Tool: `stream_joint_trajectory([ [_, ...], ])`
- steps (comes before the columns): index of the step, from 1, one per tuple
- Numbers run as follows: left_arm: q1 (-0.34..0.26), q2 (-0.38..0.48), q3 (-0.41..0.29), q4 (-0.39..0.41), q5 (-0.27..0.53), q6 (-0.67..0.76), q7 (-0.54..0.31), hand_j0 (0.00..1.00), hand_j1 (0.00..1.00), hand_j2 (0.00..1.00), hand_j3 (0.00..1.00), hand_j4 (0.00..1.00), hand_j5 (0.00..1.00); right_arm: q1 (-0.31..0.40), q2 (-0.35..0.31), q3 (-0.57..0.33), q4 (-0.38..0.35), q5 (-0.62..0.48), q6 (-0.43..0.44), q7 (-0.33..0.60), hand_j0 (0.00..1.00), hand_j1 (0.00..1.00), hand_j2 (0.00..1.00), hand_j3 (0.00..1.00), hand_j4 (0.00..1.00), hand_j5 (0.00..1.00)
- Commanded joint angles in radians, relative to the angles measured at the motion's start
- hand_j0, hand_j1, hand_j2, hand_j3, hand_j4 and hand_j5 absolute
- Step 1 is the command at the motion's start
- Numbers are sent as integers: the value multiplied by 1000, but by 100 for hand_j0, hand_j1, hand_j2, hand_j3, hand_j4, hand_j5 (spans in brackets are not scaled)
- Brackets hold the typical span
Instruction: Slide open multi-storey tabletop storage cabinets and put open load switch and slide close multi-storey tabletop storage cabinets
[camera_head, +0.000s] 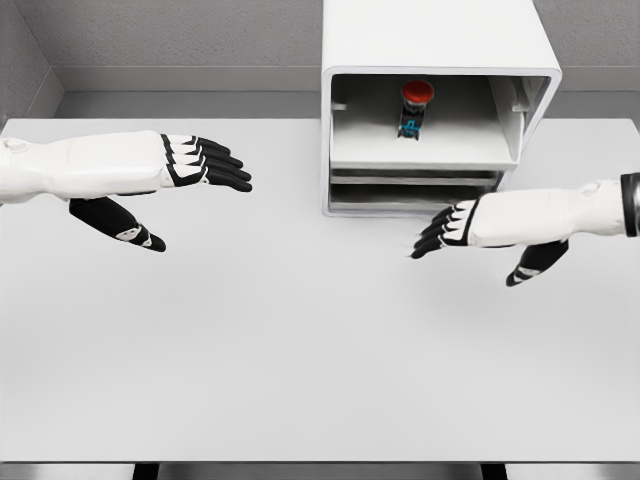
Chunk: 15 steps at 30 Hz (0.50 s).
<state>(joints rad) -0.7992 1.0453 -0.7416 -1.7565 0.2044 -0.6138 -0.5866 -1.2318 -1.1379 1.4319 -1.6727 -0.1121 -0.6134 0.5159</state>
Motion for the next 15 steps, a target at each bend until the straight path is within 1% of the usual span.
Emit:
stream_joint_trajectory([
  [1,0,1,1,0,7,3,-1,100,100,100,100,100,100,0,-34,12,2,-9,3,-7,100,100,100,100,100,100],
  [6,0,1,1,3,7,3,-1,100,100,100,100,100,100,0,-36,24,31,-11,3,-7,100,100,100,100,100,100],
  [15,0,-1,1,3,7,3,-1,100,100,100,100,100,100,2,-19,30,33,-4,3,-4,100,100,100,100,100,100],
])
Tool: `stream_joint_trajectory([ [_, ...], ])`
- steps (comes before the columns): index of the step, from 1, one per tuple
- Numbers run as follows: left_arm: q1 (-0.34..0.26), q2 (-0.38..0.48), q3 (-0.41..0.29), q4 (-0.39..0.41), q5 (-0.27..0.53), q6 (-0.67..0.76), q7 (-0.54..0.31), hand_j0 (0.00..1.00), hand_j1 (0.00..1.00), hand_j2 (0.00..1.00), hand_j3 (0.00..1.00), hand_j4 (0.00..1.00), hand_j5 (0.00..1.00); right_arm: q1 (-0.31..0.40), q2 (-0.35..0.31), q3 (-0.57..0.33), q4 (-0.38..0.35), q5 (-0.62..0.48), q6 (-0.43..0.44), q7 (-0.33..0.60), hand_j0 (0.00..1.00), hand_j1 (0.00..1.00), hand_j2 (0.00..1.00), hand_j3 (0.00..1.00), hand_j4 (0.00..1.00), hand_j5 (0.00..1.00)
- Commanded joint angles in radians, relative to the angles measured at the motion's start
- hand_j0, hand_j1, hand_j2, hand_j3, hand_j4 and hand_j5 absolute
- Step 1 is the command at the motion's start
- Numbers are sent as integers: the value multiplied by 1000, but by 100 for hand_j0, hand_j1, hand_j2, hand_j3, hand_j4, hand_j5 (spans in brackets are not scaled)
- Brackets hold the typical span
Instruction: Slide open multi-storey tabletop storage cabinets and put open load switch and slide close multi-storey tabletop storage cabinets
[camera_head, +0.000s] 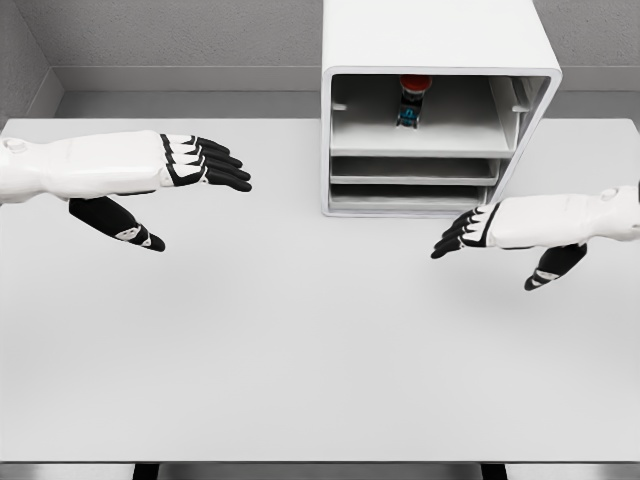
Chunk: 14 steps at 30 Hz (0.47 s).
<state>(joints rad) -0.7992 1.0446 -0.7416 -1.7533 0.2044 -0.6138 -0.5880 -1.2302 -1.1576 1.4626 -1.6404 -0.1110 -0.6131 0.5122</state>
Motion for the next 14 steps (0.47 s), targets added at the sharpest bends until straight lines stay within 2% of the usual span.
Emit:
stream_joint_trajectory([
  [1,0,0,1,0,7,3,0,100,100,100,100,100,100,0,3,-1,1,-6,2,0,100,100,100,100,100,100],
  [14,0,0,1,0,7,3,0,100,100,100,100,100,100,0,-8,13,7,-6,2,2,100,100,100,100,100,100],
])
